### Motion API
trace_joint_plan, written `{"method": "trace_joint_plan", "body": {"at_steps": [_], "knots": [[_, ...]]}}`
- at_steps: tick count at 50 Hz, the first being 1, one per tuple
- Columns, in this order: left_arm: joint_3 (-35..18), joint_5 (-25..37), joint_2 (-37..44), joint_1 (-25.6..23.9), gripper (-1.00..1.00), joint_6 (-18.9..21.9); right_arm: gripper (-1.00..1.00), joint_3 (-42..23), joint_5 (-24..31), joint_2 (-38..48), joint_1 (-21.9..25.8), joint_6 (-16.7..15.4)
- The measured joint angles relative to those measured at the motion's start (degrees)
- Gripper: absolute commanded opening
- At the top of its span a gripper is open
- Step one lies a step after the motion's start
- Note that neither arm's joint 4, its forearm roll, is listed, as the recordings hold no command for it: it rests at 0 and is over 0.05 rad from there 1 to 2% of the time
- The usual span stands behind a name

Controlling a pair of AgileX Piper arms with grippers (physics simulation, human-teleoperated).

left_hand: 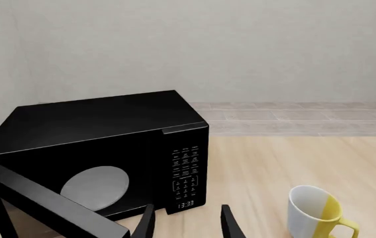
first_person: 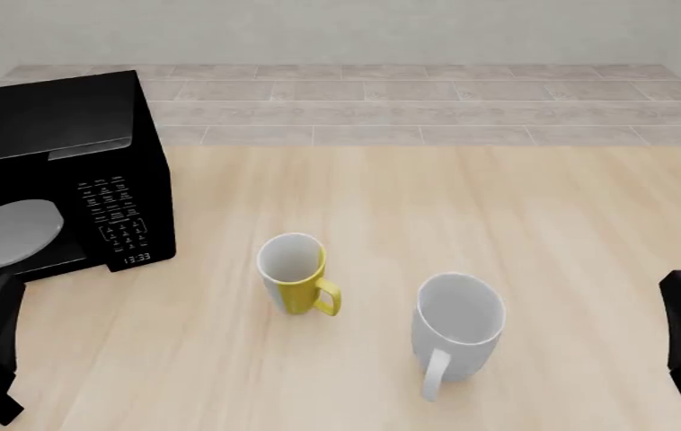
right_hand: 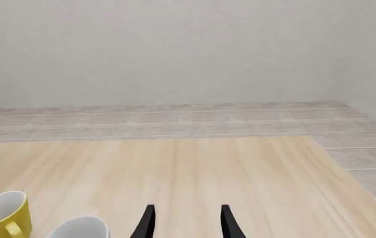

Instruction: Put the yellow and white mug to the front of the white mug.

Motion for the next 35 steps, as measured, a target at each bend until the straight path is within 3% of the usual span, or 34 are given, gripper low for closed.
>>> {"method": "trace_joint_plan", "body": {"at_steps": [11,22,35], "knots": [[-0.06,-0.02,0.1,0.0,1.0,0.01,1.0,-1.29,0.15,0.88,2.92,2.35],[-0.08,-0.15,0.26,0.01,1.0,0.01,1.0,-5.97,-3.34,12.35,12.29,-0.69],[-0.12,-0.63,0.8,0.0,1.0,0.01,1.0,-15.13,-3.52,26.1,23.89,-5.47]]}}
